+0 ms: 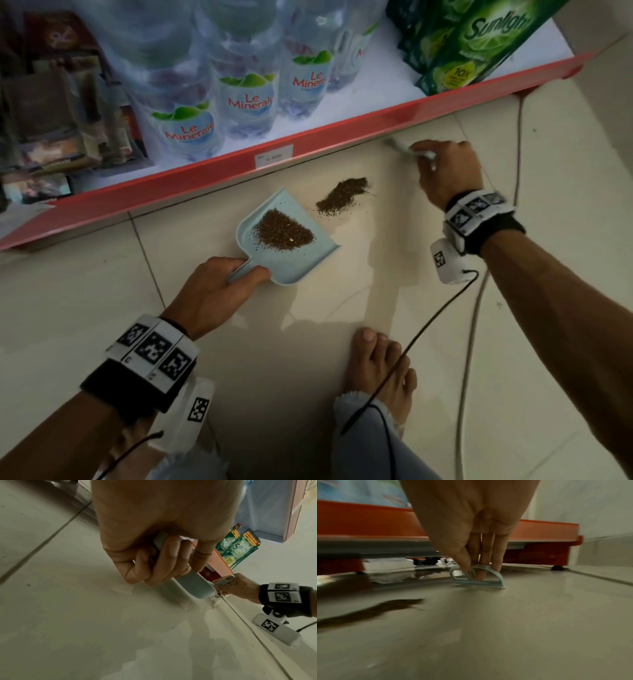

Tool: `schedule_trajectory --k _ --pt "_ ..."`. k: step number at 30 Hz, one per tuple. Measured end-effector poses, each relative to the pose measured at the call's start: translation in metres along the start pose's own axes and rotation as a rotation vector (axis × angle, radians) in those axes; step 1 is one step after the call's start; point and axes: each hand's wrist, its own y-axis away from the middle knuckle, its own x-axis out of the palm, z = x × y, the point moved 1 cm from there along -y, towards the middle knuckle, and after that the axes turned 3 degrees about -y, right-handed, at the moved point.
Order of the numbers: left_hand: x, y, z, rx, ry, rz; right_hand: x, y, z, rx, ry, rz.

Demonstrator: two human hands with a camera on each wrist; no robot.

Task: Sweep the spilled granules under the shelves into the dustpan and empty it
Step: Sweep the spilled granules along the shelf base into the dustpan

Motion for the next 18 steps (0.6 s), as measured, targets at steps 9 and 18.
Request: schedule_trajectory --k 9,18 --pt "0.001 -0.001 -0.001 -0.011 -0.008 -0.023 0.004 0.014 0.032 -0.164 -0.014 -0.163" --pt "-0.003 0.002 -0.003 -0.025 -0.007 -0.001 0.023 0.002 0.066 -0.473 -0.121 0.133"
